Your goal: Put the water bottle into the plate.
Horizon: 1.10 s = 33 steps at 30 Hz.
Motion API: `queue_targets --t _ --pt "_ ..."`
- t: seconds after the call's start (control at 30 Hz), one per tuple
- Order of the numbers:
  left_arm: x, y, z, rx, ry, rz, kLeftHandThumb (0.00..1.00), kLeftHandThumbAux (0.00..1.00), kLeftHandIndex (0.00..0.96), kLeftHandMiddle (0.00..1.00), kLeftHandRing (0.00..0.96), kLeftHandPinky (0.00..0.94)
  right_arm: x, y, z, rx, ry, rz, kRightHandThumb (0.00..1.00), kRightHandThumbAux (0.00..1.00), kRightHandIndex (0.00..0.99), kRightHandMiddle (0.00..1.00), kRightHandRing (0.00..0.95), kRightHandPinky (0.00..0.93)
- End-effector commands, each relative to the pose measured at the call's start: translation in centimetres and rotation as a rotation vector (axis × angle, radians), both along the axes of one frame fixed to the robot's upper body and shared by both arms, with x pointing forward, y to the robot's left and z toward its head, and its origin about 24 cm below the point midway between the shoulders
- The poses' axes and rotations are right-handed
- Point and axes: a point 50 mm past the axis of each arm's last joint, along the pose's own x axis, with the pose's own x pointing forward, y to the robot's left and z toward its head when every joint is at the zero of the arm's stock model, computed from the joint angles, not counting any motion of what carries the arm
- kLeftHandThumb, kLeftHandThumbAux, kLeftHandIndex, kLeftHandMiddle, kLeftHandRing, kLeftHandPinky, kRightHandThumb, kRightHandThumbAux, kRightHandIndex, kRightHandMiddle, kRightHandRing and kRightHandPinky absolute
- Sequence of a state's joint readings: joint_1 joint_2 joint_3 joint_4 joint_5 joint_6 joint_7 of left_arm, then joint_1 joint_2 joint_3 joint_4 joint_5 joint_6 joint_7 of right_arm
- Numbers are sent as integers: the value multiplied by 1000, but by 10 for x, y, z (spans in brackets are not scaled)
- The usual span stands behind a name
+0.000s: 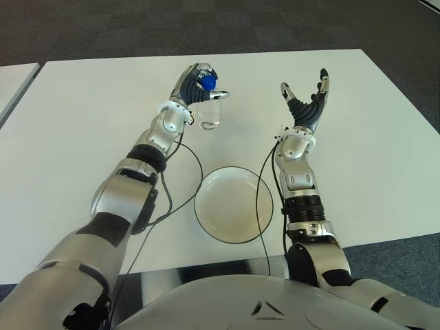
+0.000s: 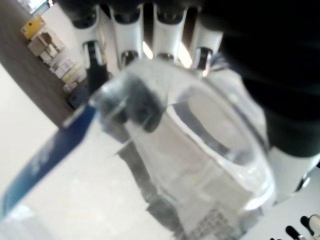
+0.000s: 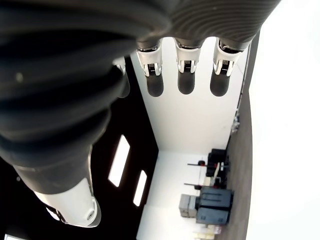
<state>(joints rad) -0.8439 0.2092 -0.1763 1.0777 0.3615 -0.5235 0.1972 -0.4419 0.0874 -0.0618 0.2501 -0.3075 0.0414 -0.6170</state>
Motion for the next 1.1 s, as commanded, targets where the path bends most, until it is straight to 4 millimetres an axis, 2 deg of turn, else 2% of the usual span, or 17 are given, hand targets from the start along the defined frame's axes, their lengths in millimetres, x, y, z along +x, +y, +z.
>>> queue_targets --t 0.03,0.63,0.9,1.1 --pt "-4 4 3 -29 -32 -15 749 699 442 907 894 863 -1 1 -4 19 14 -1 341 787 63 0 0 0" --pt "-24 8 23 -153 -161 -79 748 699 442 904 894 863 -2 3 -5 29 12 11 313 799 60 0 0 0" --pt "-45 4 30 -211 -196 -128 748 699 442 900 890 831 -2 3 -5 31 1 10 323 817 79 0 0 0" --pt "-68 -2 35 -232 -214 -178 748 699 443 898 888 822 -2 4 -6 37 -4 1 336 826 88 4 0 0"
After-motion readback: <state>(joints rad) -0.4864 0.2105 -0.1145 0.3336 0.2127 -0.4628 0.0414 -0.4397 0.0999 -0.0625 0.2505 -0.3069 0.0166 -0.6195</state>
